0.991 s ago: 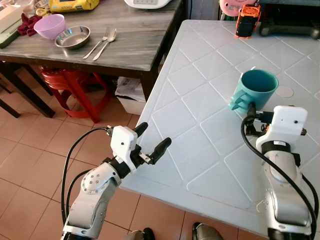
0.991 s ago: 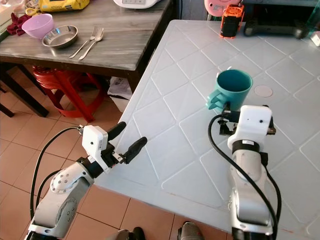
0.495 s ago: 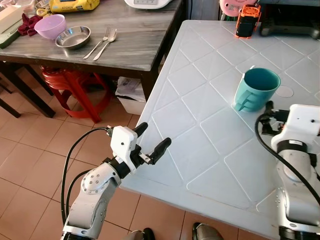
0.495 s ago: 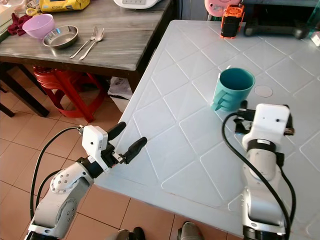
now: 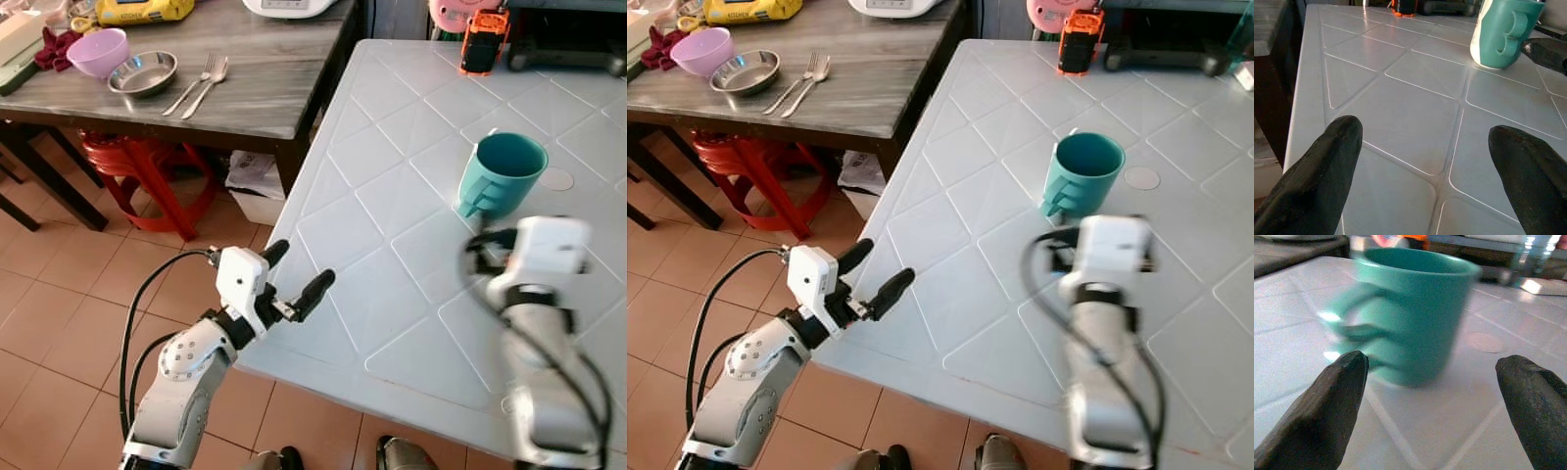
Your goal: Setting the table
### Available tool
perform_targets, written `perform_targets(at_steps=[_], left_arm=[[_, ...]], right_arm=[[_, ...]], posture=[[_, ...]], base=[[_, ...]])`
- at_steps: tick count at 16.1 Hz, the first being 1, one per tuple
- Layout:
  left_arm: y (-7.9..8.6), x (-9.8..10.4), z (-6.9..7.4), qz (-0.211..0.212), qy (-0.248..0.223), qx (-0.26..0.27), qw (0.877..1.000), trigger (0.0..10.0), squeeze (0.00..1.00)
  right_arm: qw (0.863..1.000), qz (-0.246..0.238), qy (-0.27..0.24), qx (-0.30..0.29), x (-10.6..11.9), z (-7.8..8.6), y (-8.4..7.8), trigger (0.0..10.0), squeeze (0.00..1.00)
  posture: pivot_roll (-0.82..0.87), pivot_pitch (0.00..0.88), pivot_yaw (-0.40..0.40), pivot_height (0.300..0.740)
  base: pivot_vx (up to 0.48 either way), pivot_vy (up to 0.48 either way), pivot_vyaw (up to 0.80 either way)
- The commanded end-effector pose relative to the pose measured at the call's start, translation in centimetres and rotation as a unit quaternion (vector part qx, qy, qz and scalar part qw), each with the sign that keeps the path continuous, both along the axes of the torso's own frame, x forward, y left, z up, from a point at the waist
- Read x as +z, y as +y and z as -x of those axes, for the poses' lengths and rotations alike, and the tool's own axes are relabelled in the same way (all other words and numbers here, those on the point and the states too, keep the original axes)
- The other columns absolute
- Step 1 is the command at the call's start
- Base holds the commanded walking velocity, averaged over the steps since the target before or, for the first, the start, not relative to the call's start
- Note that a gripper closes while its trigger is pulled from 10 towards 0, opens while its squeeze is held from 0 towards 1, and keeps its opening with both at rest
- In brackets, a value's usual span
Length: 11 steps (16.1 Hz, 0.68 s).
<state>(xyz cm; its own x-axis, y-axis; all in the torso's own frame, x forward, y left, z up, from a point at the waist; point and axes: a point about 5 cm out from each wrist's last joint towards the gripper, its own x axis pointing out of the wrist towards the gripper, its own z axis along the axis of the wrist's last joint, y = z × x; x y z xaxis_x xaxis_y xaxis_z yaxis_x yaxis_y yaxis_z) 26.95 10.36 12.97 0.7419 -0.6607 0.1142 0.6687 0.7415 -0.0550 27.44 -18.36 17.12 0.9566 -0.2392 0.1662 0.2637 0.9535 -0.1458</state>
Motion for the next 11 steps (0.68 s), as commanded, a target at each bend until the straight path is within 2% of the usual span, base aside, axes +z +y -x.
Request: perform_targets(at_steps=[1, 2, 6, 11], left_arm=[[0.4, 0.1, 0.2, -0.005, -0.003, 0.003, 1.0, 10.0, 0.0], [0.3, 0.1, 0.2, -0.005, -0.003, 0.003, 1.0, 10.0, 0.0], [0.3, 0.1, 0.2, -0.005, -0.004, 0.001, 1.0, 10.0, 0.0], [0.0, 0.0, 0.2, -0.004, -0.002, -0.001, 1.0, 10.0, 0.0]], right_arm=[[1.0, 0.002, -0.002, 0.013, 0.1, 0.4, 0.7, 10.0, 0.0], [1.0, 0.001, 0.002, 0.023, -0.2, 0.6, 1.5, 10.0, 0.0], [0.999, -0.004, 0.008, 0.041, -0.6, 0.9, 2.6, 10.0, 0.0], [0.999, -0.001, -0.009, 0.039, 0.3, -0.5, 2.7, 10.0, 0.0]], posture=[[-0.15, 0.204, 0.13, 0.74], [-0.15, 0.205, 0.13, 0.74], [-0.15, 0.205, 0.13, 0.74], [-0.15, 0.206, 0.131, 0.74]], base=[[0.0, 0.0, 0.0], [0.0, 0.0, 0.0], [0.0, 0.0, 0.0], [0.0, 0.0, 0.0]])
